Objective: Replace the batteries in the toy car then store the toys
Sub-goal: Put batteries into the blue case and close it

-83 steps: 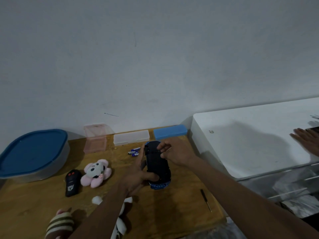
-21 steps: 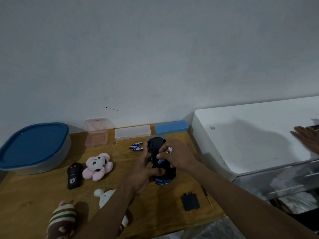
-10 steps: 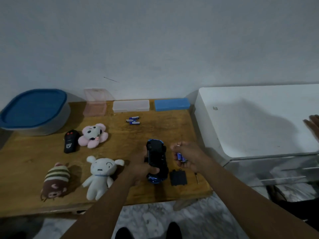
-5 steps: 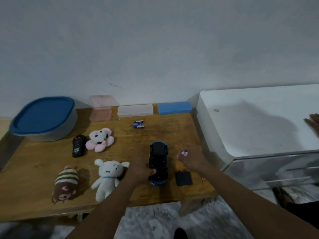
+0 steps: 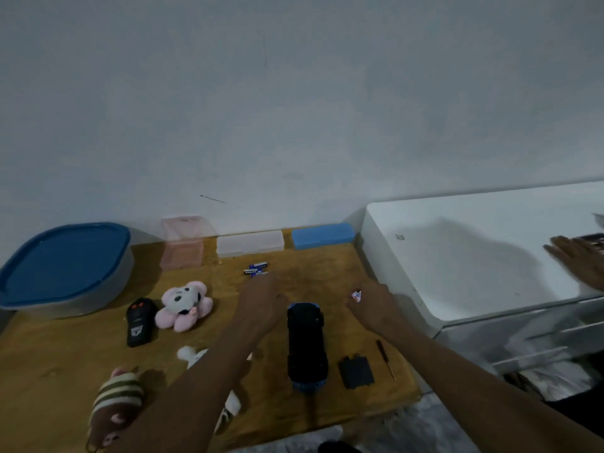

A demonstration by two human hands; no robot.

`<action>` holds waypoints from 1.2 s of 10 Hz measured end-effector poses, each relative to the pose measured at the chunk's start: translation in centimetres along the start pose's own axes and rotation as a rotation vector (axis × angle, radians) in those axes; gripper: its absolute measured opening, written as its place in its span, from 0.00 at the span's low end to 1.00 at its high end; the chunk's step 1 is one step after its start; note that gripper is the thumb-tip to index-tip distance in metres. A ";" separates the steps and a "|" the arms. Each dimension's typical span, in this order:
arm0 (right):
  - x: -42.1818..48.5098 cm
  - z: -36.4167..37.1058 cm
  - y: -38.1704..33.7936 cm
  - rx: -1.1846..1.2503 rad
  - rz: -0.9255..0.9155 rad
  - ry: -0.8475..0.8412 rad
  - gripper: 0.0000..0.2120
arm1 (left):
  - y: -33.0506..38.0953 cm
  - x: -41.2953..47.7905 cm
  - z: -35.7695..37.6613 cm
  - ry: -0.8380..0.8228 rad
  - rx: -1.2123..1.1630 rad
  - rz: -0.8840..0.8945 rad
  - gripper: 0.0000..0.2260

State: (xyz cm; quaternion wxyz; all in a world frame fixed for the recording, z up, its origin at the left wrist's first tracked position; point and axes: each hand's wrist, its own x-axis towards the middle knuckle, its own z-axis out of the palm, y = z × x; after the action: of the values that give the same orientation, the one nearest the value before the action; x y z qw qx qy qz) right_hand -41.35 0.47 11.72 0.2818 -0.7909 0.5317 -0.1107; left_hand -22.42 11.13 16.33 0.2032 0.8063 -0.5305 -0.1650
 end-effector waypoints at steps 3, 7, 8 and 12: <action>9.5 -1.5 2.0 0.024 0.010 0.049 0.11 | 2.2 9.1 3.0 -0.051 -0.013 -0.040 0.21; 20.8 -0.4 5.8 0.084 0.126 -0.020 0.12 | 4.2 19.7 8.8 -0.179 0.093 -0.051 0.27; 22.6 0.3 6.1 0.073 0.095 -0.027 0.03 | 3.2 22.4 10.7 -0.182 0.146 -0.038 0.29; 25.8 3.1 6.6 0.247 0.166 0.120 0.14 | 2.3 29.4 13.2 -0.270 0.451 0.071 0.27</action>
State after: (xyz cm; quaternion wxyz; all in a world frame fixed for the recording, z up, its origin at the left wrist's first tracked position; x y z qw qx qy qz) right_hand -34.41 -23.68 2.28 0.3527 -0.6955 0.5937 -0.1986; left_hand -19.32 -18.79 4.64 -0.0485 0.7827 -0.6042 -0.1412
